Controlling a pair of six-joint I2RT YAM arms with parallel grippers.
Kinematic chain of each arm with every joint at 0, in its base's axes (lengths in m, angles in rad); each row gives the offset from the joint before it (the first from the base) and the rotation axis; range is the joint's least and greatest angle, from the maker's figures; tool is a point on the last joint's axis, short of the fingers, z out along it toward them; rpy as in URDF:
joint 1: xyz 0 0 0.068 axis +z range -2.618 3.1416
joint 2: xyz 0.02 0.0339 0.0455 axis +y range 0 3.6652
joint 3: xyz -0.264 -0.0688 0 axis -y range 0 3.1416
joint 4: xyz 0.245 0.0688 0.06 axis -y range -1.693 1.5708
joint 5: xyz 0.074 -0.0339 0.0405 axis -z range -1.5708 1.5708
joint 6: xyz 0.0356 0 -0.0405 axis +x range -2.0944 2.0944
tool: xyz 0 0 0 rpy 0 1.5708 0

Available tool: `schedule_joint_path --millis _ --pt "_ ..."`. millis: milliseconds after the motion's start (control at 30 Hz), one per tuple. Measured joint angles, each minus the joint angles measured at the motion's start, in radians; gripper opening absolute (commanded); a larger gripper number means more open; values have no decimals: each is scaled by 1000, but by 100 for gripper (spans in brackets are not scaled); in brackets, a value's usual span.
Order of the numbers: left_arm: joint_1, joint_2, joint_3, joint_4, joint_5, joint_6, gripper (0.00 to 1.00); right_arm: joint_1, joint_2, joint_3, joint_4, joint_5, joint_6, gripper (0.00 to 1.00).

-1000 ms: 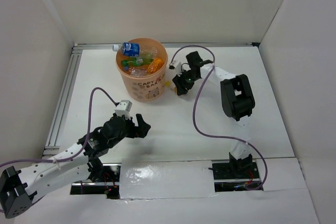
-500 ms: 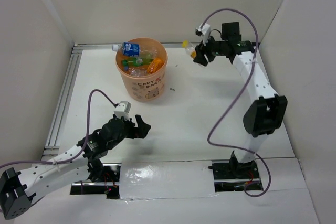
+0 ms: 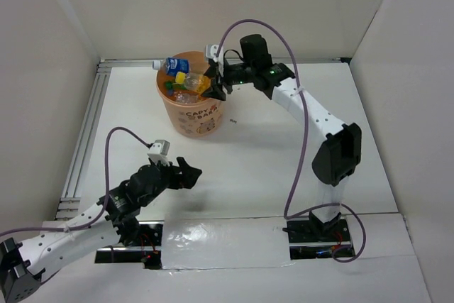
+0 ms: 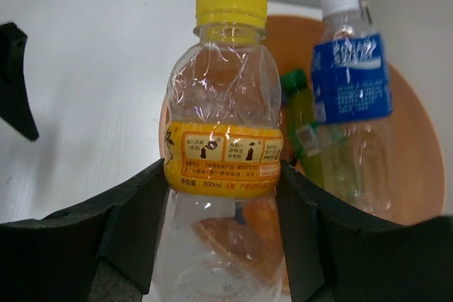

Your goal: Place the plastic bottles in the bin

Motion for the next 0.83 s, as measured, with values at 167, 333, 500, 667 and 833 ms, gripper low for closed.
schedule_joint_path --millis 167,333,500,667,833 --pt "0 -13 0 -8 -1 -14 99 18 35 22 60 53 41 99" --pt "0 13 0 -10 -2 -9 99 13 24 22 78 146 118 99" --pt "0 81 5 14 0 16 99 -104 -65 -33 95 186 238 99" --pt "-3 121 36 33 2 66 99 -337 -282 -251 92 347 411 99" --pt "-9 143 70 74 11 134 99 -423 -514 -557 100 621 525 99"
